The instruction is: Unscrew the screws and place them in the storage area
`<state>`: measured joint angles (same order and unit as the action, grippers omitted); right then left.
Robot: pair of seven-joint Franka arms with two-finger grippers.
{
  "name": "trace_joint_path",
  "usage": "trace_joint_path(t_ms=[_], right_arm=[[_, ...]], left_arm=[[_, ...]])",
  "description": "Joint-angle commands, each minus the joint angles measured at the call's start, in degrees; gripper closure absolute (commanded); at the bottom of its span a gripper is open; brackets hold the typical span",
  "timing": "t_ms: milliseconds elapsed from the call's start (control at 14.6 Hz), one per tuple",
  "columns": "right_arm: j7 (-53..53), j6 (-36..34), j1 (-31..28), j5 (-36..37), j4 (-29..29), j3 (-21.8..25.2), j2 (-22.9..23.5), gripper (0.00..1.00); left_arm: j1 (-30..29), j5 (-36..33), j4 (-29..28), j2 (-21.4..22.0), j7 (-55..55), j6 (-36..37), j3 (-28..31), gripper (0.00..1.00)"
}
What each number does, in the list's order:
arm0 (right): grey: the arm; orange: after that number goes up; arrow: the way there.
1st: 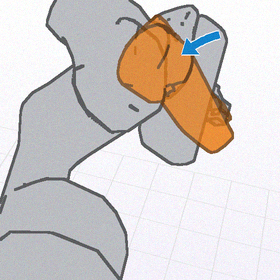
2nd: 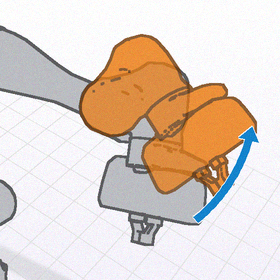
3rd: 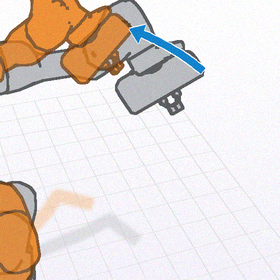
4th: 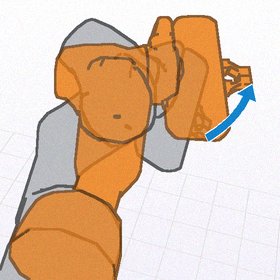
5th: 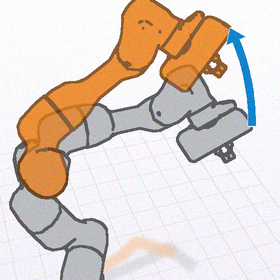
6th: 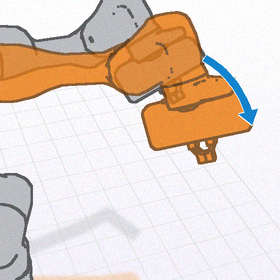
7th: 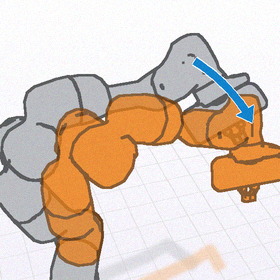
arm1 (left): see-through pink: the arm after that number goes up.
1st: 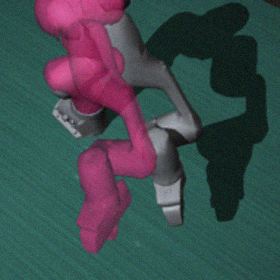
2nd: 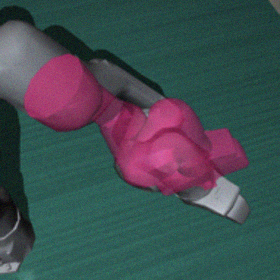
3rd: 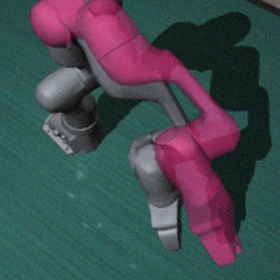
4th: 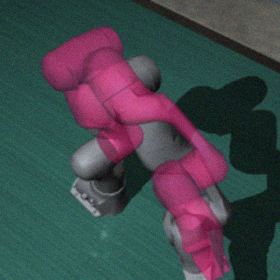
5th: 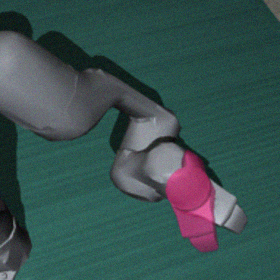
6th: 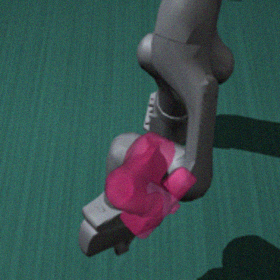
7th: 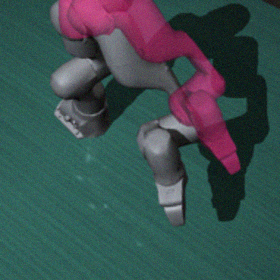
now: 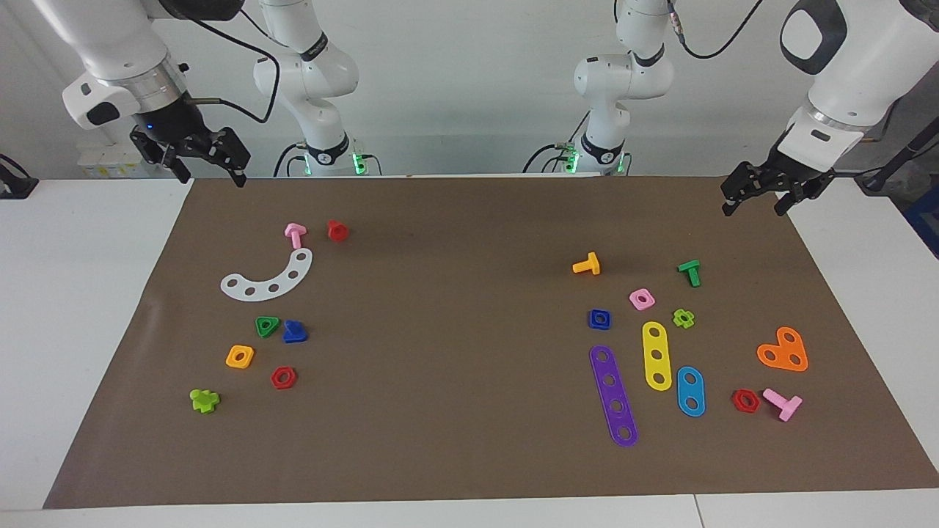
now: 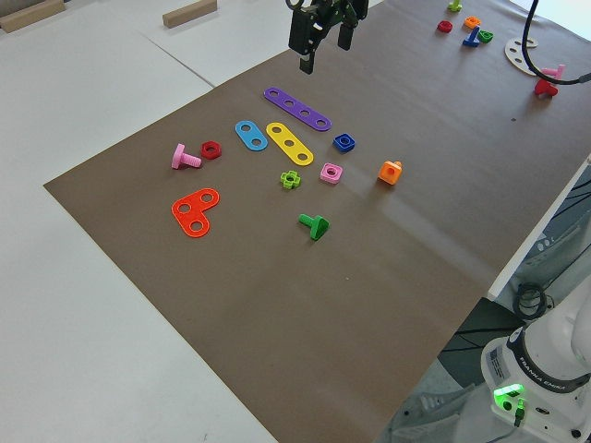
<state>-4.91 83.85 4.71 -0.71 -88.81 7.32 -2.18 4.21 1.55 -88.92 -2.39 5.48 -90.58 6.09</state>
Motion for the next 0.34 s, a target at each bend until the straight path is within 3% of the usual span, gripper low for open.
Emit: trace_joint_path(t_ms=[0, 273], right_arm=[[3.2, 0.2, -0.3, 2.2, -0.4, -1.0, -0.3, 0.0], [2.9, 0.3, -0.1, 2.2, -0.7, -1.1, -0.3, 0.0]], left_arm=[[0.3, 0.8, -2.2, 1.6, -0.5, -1.4, 0.4, 0.0], [0.2, 0.8, -2.2, 1.6, -0.5, -1.4, 0.4, 0.0]])
